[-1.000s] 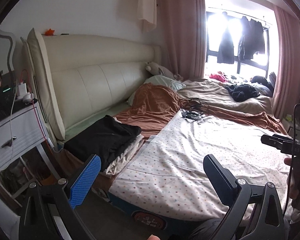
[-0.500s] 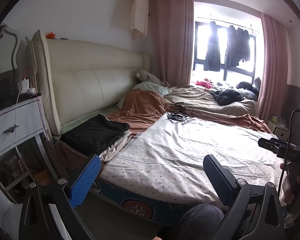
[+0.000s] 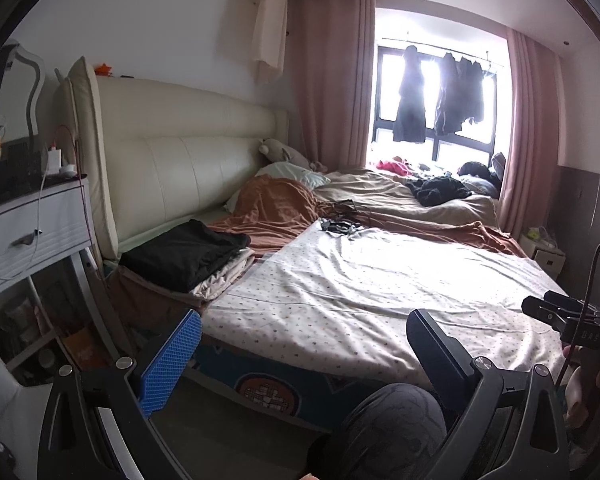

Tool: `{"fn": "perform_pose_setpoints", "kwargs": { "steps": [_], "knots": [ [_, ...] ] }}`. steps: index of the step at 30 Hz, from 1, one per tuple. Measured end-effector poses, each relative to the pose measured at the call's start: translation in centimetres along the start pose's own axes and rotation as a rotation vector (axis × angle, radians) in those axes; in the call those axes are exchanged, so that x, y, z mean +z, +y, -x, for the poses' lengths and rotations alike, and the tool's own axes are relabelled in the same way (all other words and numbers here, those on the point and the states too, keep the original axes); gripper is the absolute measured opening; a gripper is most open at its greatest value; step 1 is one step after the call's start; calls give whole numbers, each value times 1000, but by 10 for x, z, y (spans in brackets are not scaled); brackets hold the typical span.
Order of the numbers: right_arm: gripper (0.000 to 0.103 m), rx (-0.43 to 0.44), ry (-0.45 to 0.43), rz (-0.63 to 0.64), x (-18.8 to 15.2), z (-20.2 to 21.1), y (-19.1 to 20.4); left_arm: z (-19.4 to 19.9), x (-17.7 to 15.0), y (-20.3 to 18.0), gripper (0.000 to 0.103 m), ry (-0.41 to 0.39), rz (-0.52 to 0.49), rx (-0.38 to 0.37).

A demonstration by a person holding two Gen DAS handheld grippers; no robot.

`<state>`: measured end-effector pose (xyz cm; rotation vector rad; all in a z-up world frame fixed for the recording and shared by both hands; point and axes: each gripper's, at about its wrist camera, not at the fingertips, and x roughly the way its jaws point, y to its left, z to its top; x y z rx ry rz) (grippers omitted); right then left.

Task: Fold large clothes

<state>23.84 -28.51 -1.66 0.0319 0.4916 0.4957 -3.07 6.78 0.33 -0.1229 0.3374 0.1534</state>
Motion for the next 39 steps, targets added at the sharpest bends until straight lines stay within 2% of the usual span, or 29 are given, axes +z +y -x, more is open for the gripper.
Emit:
{"fn": "perform_pose_setpoints", "kwargs": {
  "steps": [7,16,39],
  "knots": [
    [102,-11,-2,-20,-18,28,-6,11,-16,-8,103,11,-15,10],
    [102,-6,-12,-34,-21,30,-8,20,-21,-16,103,-6,-14,-2],
    [102,19,0,-81,-30,28,-15,16,-24,-17,103,14,-20,-17]
  ]
}}
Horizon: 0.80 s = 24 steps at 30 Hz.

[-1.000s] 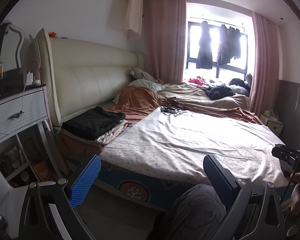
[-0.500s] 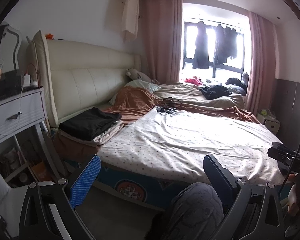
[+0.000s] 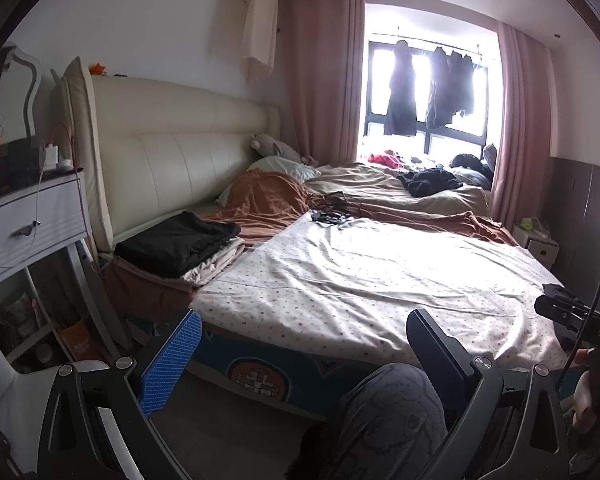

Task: Fold large clothes

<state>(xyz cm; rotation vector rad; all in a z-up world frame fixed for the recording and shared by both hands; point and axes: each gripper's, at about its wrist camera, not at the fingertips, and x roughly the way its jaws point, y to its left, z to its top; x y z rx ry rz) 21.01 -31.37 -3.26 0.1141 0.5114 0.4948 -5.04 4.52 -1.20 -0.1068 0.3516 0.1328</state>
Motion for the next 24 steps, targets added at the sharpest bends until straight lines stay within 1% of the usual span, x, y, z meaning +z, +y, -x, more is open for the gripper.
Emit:
{"fn": "perform_pose_setpoints", "kwargs": {
  "steps": [24],
  "knots": [
    [102,1,3,-11,-4,3,5,7,-2,0,103,-14,5,0]
  ]
}}
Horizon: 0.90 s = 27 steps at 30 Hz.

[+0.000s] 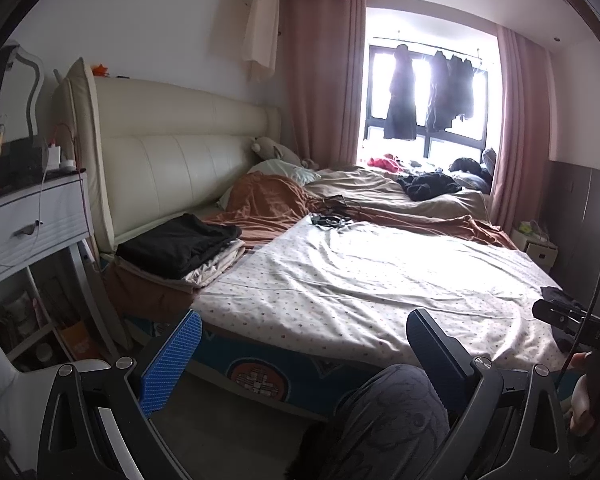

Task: Fold large clothes

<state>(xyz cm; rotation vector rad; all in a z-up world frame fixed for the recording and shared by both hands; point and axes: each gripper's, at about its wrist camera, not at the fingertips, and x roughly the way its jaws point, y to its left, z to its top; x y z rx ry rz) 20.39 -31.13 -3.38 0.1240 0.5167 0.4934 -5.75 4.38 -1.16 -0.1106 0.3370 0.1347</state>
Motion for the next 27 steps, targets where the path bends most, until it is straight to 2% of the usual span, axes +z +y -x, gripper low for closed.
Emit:
{"fn": "perform_pose_setpoints", "kwargs": {
  "steps": [27],
  "knots": [
    [102,-3,-1,-36,4,-2,-11,-4,0,-8,103,10,-29,17]
  ]
}}
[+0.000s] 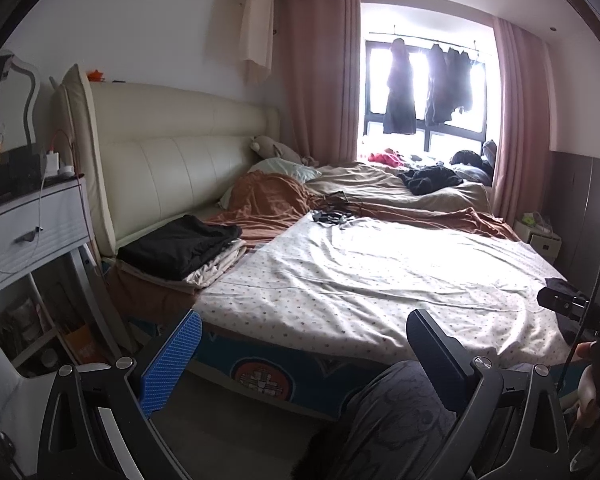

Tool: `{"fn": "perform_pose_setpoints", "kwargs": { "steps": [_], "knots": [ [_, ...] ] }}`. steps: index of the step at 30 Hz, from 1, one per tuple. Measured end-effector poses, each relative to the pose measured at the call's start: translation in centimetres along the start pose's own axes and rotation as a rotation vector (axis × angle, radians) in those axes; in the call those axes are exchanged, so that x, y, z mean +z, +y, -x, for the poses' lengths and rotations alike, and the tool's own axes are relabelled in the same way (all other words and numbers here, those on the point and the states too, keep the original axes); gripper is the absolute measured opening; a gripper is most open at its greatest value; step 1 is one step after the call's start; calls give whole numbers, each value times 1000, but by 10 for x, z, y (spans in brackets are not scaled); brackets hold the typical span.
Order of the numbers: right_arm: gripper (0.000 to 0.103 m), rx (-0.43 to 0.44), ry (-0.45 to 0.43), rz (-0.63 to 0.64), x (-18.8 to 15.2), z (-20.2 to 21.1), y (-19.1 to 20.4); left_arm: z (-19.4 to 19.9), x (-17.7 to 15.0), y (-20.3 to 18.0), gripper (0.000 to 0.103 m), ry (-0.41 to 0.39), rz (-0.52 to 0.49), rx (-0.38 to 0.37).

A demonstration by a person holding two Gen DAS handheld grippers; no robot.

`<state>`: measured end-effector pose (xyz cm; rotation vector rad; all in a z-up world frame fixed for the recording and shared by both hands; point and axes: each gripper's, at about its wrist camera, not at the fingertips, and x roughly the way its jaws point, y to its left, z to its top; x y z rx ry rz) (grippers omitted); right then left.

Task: Fold large clothes

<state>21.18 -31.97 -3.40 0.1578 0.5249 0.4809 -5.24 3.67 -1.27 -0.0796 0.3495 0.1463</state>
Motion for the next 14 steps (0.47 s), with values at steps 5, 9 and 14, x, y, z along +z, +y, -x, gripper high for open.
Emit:
{"fn": "perform_pose_setpoints", "kwargs": {
  "steps": [5,9,14],
  "knots": [
    [102,-4,1,-1,0,0,1,-1,2,4,103,1,10,-3],
    [102,-4,5,-6,-1,0,0,0,0,4,103,-1,3,5],
    [102,-4,10,-3,-1,-2,0,-2,0,3,103,5,8,0]
  ]
}}
